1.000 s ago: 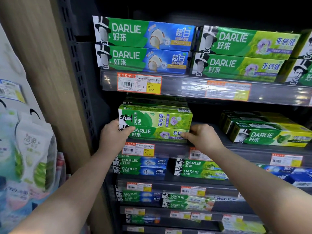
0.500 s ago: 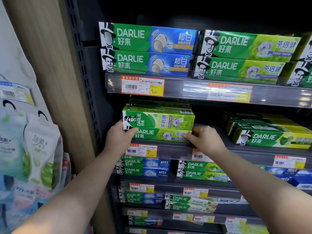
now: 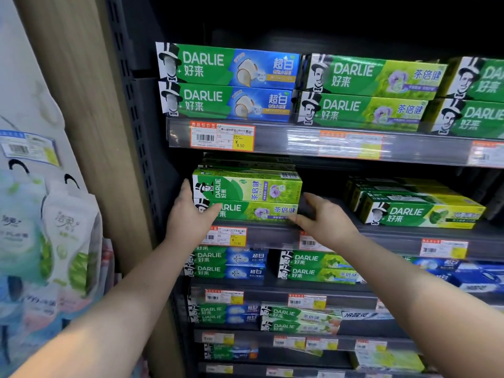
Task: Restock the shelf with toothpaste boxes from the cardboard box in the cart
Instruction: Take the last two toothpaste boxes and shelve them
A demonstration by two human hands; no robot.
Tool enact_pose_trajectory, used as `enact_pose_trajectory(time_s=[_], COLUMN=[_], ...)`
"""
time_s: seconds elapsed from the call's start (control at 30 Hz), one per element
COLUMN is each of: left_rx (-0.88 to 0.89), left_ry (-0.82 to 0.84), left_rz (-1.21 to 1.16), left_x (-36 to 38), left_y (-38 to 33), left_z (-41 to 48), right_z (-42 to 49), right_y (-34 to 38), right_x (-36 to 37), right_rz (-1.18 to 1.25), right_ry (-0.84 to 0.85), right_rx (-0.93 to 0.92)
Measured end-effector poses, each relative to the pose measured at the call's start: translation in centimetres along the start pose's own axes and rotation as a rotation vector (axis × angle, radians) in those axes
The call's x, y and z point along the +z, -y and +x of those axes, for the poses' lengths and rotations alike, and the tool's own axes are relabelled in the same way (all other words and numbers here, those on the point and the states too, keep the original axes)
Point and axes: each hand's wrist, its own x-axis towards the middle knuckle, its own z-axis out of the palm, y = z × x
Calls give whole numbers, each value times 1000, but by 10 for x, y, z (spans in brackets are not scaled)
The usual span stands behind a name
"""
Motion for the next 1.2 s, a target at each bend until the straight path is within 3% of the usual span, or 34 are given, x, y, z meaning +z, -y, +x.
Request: enact_pose_trajectory(time_s=[0.23,0.43,0.57,0.87,1.2], left_rx=[113,-64,-278,-552,-739], left_ry=[-57,-62,-96,-243,-344], left_rz=[125,270,426,551,524], left_x=[-20,-56,-107,-225,-403], left_y=[-12,19,50,91,186], left_z=[-77,-163,-210,-284,-334], right_z=[-49,-99,-132,-182,-240], right_y=[-2,26,63,173,358], right_x=[-17,-4,23,85,207], right_rz=[2,-21,2,-26,17], right_ry=[-51,141,298,473,627], right_rx=[-239,-413,-520,-808,-925])
